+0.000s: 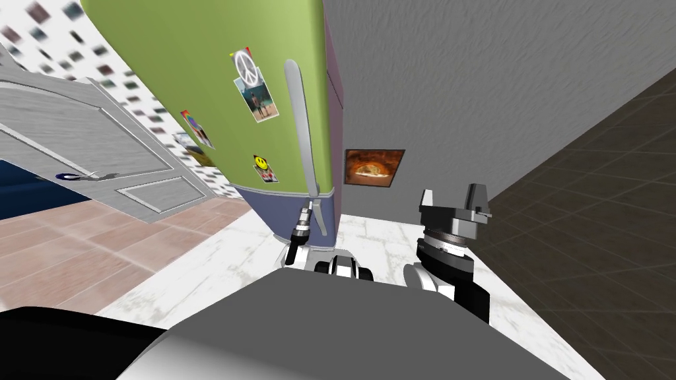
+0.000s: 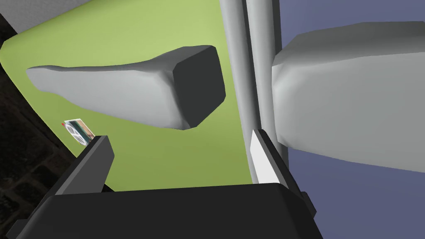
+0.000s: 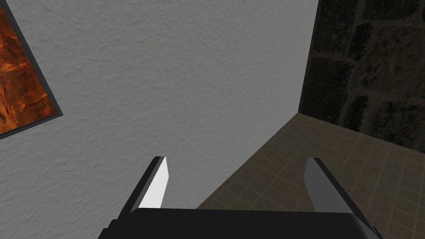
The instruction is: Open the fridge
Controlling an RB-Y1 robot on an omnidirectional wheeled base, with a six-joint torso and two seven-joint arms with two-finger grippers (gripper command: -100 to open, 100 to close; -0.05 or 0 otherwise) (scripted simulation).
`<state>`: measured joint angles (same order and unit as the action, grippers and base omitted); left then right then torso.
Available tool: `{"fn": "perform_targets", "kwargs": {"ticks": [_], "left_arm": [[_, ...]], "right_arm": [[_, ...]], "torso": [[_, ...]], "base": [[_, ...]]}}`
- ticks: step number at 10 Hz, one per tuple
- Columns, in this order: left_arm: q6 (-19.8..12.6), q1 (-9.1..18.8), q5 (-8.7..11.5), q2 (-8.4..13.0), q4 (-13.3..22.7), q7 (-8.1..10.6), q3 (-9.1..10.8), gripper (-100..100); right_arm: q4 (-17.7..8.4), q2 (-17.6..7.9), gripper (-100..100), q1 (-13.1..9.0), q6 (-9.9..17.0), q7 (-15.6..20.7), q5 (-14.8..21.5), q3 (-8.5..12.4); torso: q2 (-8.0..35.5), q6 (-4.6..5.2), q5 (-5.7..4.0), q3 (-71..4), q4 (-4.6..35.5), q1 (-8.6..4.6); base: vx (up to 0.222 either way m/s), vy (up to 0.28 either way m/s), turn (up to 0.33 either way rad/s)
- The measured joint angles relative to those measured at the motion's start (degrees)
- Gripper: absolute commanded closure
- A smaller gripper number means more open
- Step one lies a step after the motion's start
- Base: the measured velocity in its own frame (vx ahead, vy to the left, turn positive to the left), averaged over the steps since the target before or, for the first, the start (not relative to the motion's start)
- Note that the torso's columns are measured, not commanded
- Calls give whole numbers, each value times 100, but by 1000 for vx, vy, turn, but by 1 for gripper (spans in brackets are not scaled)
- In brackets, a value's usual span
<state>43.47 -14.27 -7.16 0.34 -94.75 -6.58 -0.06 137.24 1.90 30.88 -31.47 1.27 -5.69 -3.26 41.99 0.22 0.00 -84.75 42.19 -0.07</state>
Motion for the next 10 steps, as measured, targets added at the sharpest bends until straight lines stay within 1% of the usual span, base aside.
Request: {"fn": "perform_targets", "kwargs": {"ticks": [3, 6, 7, 10], "left_arm": [[-173, 291, 25, -121, 117, -182, 19, -100], [-459, 711, 75, -266, 241, -415, 66, -100], [-474, 723, 76, -272, 246, -434, 66, 100], [-257, 331, 26, -155, 104, -241, 10, 100]], "right_arm": [[0, 0, 0, 0, 0, 0, 0, 0], [0, 0, 0, 0, 0, 0, 0, 0], [0, 0, 0, 1, 0, 0, 0, 0], [0, 1, 0, 1, 0, 0, 0, -1]], "torso": [[-1, -12, 2, 1, 0, 6], [6, -15, 3, 4, 2, 11], [8, -21, -1, 5, 2, -1], [3, -18, -5, 0, 3, -9]], "base": [[-37, 40, -39], [-36, 50, -42], [30, -25, 62], [51, -75, 59]]}}
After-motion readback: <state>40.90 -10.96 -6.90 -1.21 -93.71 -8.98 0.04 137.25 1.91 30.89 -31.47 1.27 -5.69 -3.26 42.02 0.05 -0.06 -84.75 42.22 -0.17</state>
